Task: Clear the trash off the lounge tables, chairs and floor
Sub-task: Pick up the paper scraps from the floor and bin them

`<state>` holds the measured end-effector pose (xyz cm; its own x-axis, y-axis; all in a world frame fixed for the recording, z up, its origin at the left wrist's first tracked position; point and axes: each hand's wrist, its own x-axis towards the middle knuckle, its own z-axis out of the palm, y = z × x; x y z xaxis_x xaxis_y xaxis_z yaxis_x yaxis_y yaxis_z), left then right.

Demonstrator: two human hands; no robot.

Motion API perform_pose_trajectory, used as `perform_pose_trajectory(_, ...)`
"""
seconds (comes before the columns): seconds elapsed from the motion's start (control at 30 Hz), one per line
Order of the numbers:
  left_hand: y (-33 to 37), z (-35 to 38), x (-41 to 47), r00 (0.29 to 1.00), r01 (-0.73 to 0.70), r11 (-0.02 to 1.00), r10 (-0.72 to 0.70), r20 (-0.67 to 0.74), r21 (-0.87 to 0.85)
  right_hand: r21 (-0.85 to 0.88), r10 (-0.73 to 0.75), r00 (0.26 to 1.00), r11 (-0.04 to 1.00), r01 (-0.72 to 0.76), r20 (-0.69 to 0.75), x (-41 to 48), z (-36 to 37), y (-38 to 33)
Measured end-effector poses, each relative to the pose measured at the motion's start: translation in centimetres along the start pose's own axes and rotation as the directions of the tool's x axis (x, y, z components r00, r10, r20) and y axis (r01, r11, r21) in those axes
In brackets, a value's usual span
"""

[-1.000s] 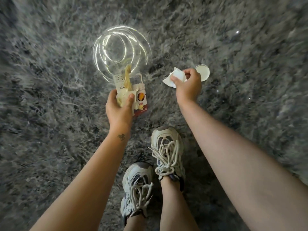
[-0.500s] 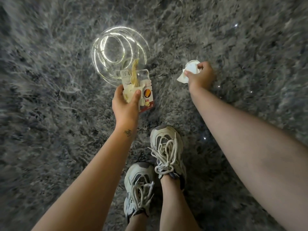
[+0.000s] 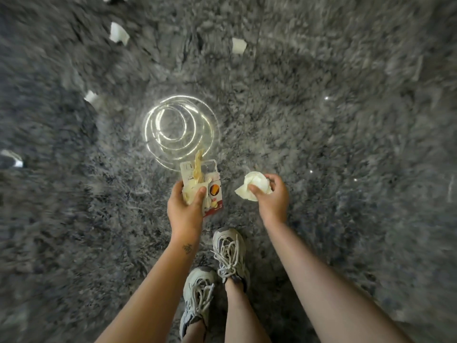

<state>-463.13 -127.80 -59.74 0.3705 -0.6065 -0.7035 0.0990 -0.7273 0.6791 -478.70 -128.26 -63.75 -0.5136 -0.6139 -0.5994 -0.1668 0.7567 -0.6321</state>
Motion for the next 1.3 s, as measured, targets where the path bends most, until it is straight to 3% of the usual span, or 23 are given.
perform_pose_trajectory(0.3,14.4,2.2,1.4,0.995,-0.104,0.992,0.103,-0.012,-0.066,-0.113,-0.048,0.996,0.993,0.040,-0.071,5.3,-4.1,-13.6)
perform_pose_trajectory(0.47,18.7,3.1,7.6,0.989,-0.144,0.987,0.141,-0.045,-0.068,-0.120,-0.053,0.996,0.992,0.045,-0.067,12.0,0.3,-19.7)
perform_pose_trajectory(0.77,26.6,3.2,21.6,0.995,-0.085,0.996,0.085,-0.045,0.007,-0.221,0.100,0.990,0.968,-0.120,-0.098,22.2,9.3,-27.8)
perform_pose_trajectory(0.97,29.5,6.3,27.6,0.996,-0.082,0.997,0.082,-0.031,0.003,-0.232,0.138,0.985,0.960,-0.158,-0.099,27.5,11.4,-29.3)
perform_pose_trajectory(1.3,27.0,11.1,39.4,0.994,-0.090,0.993,0.094,-0.062,0.071,-0.147,0.310,0.946,0.936,-0.321,-0.092,39.5,19.8,-24.0)
